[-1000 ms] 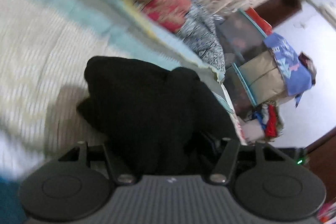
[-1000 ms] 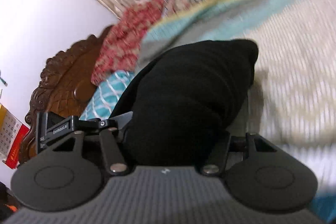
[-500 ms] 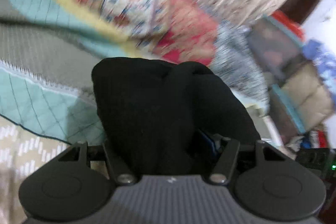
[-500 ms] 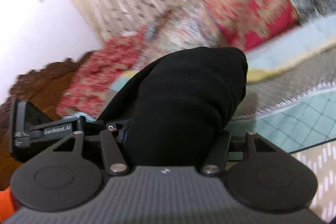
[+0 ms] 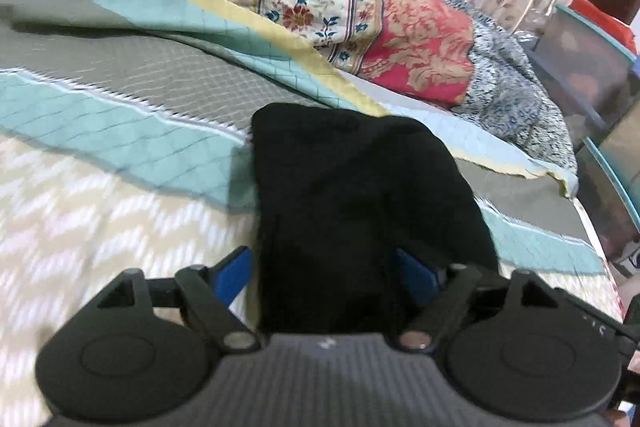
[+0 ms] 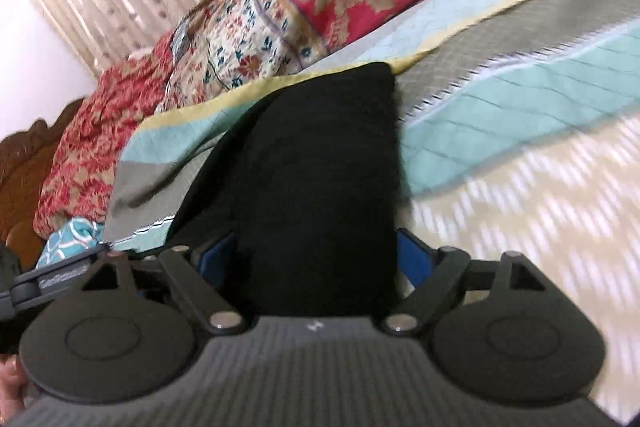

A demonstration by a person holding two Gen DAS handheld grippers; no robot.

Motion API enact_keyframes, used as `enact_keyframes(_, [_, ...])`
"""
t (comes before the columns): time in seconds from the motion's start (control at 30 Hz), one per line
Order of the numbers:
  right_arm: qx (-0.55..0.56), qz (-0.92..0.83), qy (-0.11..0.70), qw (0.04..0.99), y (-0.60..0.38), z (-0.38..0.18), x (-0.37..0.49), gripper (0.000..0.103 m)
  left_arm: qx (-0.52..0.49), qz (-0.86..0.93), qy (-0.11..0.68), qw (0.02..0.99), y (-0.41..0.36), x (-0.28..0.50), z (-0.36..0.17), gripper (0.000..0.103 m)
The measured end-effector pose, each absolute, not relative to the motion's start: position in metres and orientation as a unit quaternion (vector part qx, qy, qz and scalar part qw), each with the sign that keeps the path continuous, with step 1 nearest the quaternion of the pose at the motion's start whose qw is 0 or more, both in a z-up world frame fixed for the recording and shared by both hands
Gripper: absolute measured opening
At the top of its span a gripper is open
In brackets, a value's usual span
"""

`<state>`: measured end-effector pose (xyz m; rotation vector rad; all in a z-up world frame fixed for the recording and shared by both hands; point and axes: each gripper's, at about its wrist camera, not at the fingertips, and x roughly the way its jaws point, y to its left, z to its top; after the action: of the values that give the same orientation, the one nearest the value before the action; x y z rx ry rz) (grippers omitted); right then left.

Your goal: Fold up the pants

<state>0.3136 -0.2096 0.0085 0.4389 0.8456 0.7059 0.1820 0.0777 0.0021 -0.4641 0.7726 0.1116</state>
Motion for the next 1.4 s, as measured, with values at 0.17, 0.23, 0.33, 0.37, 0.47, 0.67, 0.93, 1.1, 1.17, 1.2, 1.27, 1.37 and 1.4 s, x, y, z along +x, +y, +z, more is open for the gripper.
enact_keyframes(0.17, [0.207, 0.308, 0.408, 0.834, -0.229, 0.014, 0.246, 0.086, -0.19, 0.081, 0.398, 0.894, 0.056, 0.115, 0.008, 0.082])
enact_keyframes(0.23, [0.192, 0.299, 0.413, 0.839, -0.23, 0.017, 0.22, 0.086, -0.168, 0.092, 0.408, 0.893, 0.046, 0.087, 0.01, 0.082])
enact_keyframes(0.33, [0.174, 0.285, 0.42, 0.844, -0.231, 0.022, 0.184, 0.088, -0.143, 0.103, 0.421, 0.89, 0.03, 0.055, 0.016, 0.088])
enact_keyframes(0.37, [0.165, 0.281, 0.423, 0.846, -0.231, 0.023, 0.172, 0.088, -0.134, 0.107, 0.423, 0.89, 0.025, 0.047, 0.019, 0.09])
enact_keyframes(0.47, [0.134, 0.281, 0.427, 0.849, -0.227, 0.026, 0.141, 0.09, -0.112, 0.113, 0.416, 0.895, 0.012, 0.019, 0.031, 0.099])
enact_keyframes(0.67, [0.096, 0.294, 0.423, 0.852, -0.229, 0.032, 0.098, 0.092, -0.103, 0.114, 0.404, 0.902, -0.004, -0.02, 0.051, 0.103])
enact_keyframes(0.93, [0.106, 0.294, 0.417, 0.854, -0.237, 0.039, 0.075, 0.092, -0.104, 0.115, 0.411, 0.898, -0.009, -0.045, 0.056, 0.103])
enact_keyframes(1.1, [0.108, 0.294, 0.41, 0.857, -0.242, 0.044, 0.063, 0.092, -0.115, 0.122, 0.414, 0.895, -0.01, -0.055, 0.056, 0.103])
enact_keyframes(1.17, [0.112, 0.293, 0.408, 0.857, -0.242, 0.046, 0.056, 0.093, -0.108, 0.128, 0.413, 0.895, -0.011, -0.058, 0.057, 0.103])
enact_keyframes(1.2, [0.114, 0.292, 0.407, 0.858, -0.243, 0.047, 0.053, 0.093, -0.101, 0.133, 0.412, 0.896, -0.013, -0.059, 0.058, 0.103])
enact_keyframes(1.27, [0.116, 0.288, 0.402, 0.861, -0.245, 0.048, 0.049, 0.093, -0.088, 0.14, 0.411, 0.897, -0.015, -0.06, 0.059, 0.103])
enact_keyframes(1.37, [0.121, 0.278, 0.395, 0.867, -0.248, 0.049, 0.046, 0.093, -0.071, 0.146, 0.402, 0.901, -0.018, -0.063, 0.062, 0.103])
enact_keyframes(1.4, [0.122, 0.275, 0.394, 0.869, -0.25, 0.048, 0.046, 0.093, -0.066, 0.149, 0.399, 0.903, -0.019, -0.063, 0.063, 0.103])
